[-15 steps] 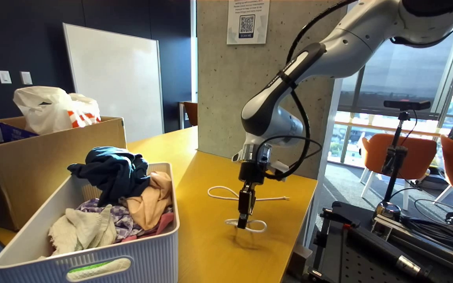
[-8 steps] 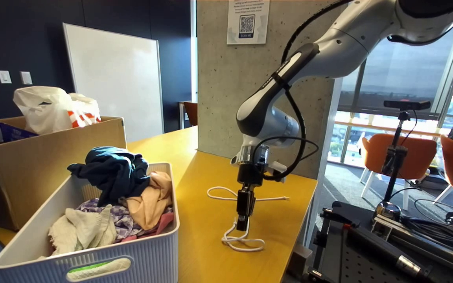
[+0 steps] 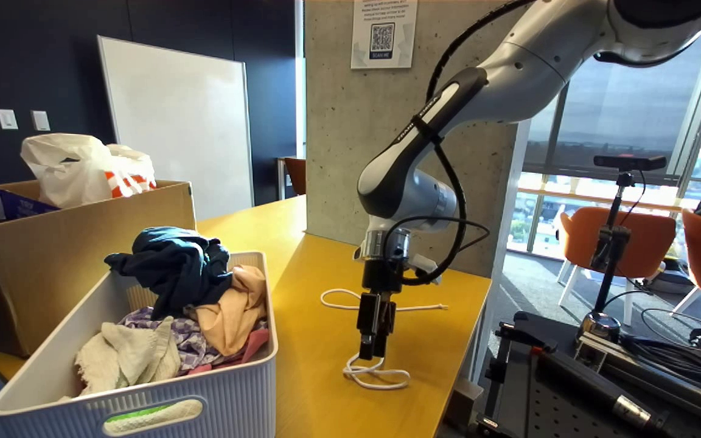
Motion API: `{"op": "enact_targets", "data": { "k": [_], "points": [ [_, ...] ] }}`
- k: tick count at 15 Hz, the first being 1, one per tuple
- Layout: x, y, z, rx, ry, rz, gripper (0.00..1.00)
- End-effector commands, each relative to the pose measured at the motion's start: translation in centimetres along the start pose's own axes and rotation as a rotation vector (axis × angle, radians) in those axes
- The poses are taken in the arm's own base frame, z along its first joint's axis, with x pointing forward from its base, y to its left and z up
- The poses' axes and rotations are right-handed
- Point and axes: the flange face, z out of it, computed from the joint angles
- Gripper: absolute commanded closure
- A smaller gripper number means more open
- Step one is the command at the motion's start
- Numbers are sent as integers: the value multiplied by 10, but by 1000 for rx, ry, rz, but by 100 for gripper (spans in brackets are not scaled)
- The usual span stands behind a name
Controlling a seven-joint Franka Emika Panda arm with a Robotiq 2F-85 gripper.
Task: Unfold the white string
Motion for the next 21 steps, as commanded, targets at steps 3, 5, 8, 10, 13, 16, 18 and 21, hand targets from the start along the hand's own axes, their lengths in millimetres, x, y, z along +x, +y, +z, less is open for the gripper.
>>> {"op": "enact_targets", "data": {
  "k": [3, 5, 8, 10, 13, 16, 18, 21],
  "points": [
    [8, -13, 6, -31, -15, 48, 0],
    [14, -19, 12, -38, -28, 53, 0],
    [19, -25, 20, -43, -41, 64, 2],
    [19, -27, 22, -42, -46, 70, 27],
    [19, -25, 25, -43, -50, 75, 47],
    [16, -23, 27, -45, -49, 91, 69],
    [13, -21, 27, -45, -49, 102, 85],
    [11, -14, 28, -44, -51, 125, 100]
  ]
}}
